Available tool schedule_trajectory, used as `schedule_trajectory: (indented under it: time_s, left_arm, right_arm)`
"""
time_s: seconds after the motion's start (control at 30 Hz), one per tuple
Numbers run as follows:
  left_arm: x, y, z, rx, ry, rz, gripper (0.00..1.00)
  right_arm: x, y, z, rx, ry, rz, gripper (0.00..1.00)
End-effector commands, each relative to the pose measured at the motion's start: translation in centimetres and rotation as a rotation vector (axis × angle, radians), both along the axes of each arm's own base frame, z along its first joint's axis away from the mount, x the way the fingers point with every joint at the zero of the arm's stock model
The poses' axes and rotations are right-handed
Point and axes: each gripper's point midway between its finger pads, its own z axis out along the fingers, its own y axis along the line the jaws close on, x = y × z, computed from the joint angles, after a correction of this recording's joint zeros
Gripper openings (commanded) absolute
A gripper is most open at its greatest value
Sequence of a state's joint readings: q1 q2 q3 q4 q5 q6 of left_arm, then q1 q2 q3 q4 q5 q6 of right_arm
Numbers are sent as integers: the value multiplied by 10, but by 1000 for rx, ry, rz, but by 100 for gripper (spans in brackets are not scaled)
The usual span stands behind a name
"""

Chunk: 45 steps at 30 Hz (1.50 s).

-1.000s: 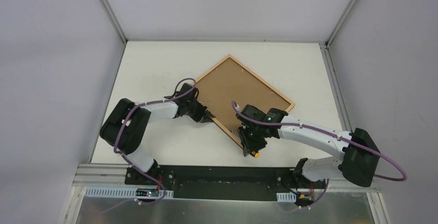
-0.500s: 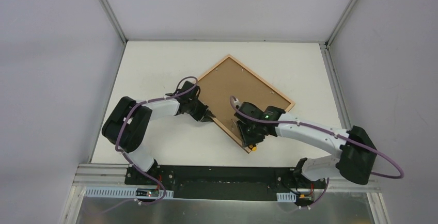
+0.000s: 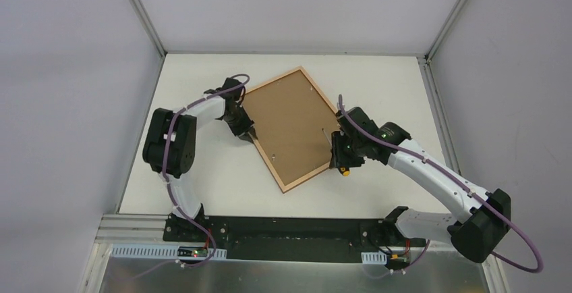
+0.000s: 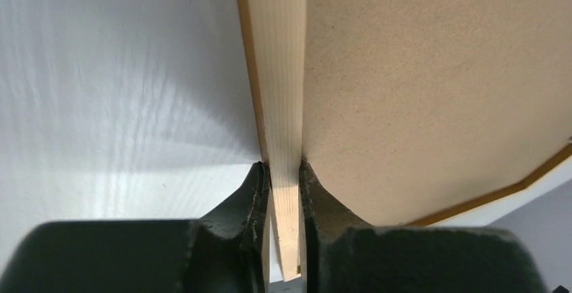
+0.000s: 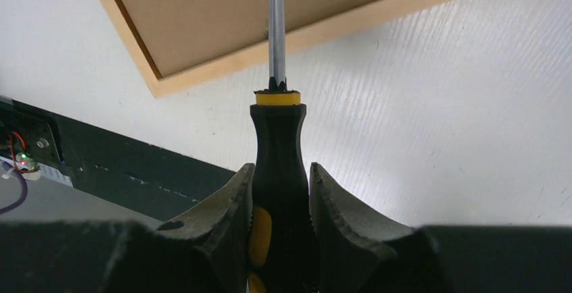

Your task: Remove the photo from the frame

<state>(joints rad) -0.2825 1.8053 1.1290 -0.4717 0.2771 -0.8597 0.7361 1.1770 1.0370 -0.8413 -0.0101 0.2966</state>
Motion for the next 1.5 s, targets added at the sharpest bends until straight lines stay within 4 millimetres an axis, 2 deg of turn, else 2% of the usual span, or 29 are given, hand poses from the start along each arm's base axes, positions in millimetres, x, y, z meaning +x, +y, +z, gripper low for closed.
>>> schedule_trajectory:
  time_s: [0.0, 0.1, 0.17, 0.2, 0.37, 0.43, 0.53, 0.63, 0.87, 1.03, 1.13, 1.23, 1.33, 1.47]
  left_arm:
    - [1, 32, -2, 188, 51, -268, 22]
    - [7, 30, 15, 178, 18, -246, 46]
    - [5, 25, 29, 146, -1, -196, 61]
    - [2, 21, 35, 129, -6, -171, 66]
    - [-27, -10, 60, 36, -74, -103, 72]
    - [-39, -21, 60, 9, -72, -67, 73]
    - [-59, -30, 50, -16, -31, 55, 73]
    - [-74, -40, 36, -35, -27, 126, 70]
    - [-98, -63, 13, -31, -23, 91, 65]
    - [-103, -62, -2, 21, -16, 21, 52]
    - [-108, -60, -13, 45, 6, -39, 30]
    - [-112, -52, -18, 95, 8, -123, 15]
    - [-111, -31, -18, 221, 10, -276, 2]
    - [-90, 3, -2, 466, -28, -530, 0]
  right_arm:
    - [-16, -2, 3, 22, 48, 47, 0]
    - [-17, 0, 1, 29, 66, 49, 0]
    - [-18, 1, 0, 31, 76, 50, 0]
    - [-18, 2, -2, 33, 80, 51, 0]
    - [-16, 5, -5, 36, 86, 54, 0]
    - [-15, 7, -5, 36, 89, 57, 0]
    - [-14, 9, -4, 41, 88, 62, 0]
    - [-15, 8, -6, 39, 91, 65, 0]
    - [-19, 8, -8, 46, 101, 70, 0]
    - [-21, 7, -8, 49, 104, 75, 0]
    - [-23, 5, -8, 47, 103, 77, 0]
    - [-24, 2, -9, 41, 95, 76, 0]
    - [-28, 1, -11, 40, 105, 92, 0]
    - [-40, 2, -20, -1, 164, 164, 0]
